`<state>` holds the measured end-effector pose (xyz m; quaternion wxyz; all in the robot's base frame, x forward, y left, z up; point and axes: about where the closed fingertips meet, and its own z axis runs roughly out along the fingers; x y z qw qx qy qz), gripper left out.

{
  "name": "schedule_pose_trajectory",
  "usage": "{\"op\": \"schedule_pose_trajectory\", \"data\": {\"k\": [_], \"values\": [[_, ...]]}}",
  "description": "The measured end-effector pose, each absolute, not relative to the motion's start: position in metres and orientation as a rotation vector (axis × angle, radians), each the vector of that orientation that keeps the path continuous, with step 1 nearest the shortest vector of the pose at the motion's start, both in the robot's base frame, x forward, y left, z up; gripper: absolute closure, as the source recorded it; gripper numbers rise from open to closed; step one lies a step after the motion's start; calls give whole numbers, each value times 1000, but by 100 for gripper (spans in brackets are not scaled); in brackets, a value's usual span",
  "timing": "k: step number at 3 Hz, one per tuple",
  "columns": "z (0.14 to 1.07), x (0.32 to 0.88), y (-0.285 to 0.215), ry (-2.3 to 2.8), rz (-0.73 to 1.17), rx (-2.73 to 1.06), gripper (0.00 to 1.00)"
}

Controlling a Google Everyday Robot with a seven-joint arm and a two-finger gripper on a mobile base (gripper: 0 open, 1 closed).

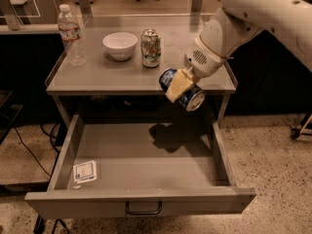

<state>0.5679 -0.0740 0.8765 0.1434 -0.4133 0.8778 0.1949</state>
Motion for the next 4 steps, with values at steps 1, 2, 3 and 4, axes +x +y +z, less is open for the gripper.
{"op": "schedule_pose_trajectory", "data": {"k": [1,2,3,4], "values": [[850,496,-70,2587,654,-1146,100],[850,496,-70,2587,654,-1146,100],[828,492,-64,2610,691,-1140,100],[801,487,-60,2653,719,-1118,100]]}}
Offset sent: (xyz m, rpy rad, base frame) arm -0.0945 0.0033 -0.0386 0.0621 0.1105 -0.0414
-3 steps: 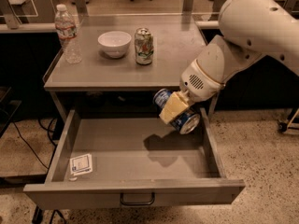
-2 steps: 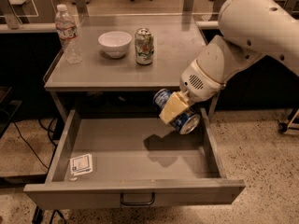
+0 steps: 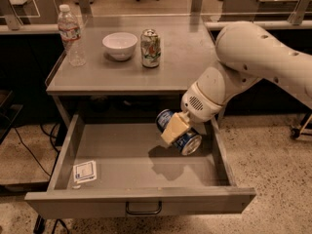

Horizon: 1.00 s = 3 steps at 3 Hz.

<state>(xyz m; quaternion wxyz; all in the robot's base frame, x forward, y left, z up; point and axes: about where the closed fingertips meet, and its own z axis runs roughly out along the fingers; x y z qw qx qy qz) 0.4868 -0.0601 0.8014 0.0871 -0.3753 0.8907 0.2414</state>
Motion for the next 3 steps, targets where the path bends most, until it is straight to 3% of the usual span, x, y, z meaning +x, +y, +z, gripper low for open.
{"op": "schedule_pose_trajectory", "data": {"k": [3], "values": [[758,507,-62,2727,779,-1032,100]]}}
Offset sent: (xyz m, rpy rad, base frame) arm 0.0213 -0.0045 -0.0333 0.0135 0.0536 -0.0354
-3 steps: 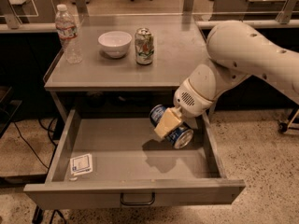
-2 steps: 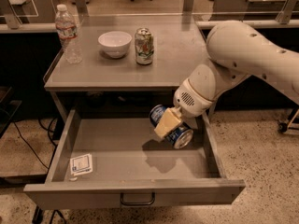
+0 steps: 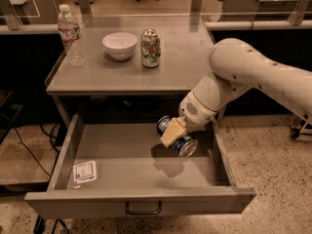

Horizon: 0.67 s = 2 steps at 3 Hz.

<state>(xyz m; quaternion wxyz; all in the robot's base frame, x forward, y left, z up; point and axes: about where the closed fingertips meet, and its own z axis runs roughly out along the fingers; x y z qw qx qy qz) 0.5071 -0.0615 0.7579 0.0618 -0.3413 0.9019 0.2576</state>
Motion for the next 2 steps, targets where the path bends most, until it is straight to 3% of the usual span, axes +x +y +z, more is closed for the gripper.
{"op": "schedule_pose_trajectory", "data": {"k": [2], "values": [[754,510,-60,2737,761,-1004,100]]}}
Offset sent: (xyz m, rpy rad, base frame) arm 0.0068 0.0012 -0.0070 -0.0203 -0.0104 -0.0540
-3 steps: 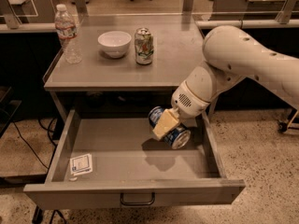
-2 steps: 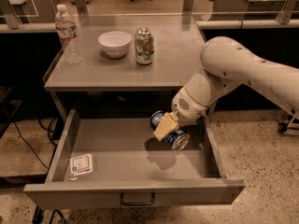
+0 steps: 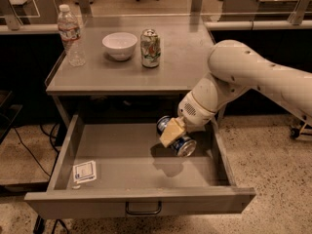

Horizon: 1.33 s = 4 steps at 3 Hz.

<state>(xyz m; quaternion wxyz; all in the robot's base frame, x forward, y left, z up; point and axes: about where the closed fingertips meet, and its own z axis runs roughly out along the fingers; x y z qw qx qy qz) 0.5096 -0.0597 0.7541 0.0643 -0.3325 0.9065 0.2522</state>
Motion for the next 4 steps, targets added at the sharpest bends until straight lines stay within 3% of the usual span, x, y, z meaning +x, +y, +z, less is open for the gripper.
{"op": "schedule_pose_trajectory", "data": {"k": [4], "values": [[641,522,-42,2936,819,-735,100]]}}
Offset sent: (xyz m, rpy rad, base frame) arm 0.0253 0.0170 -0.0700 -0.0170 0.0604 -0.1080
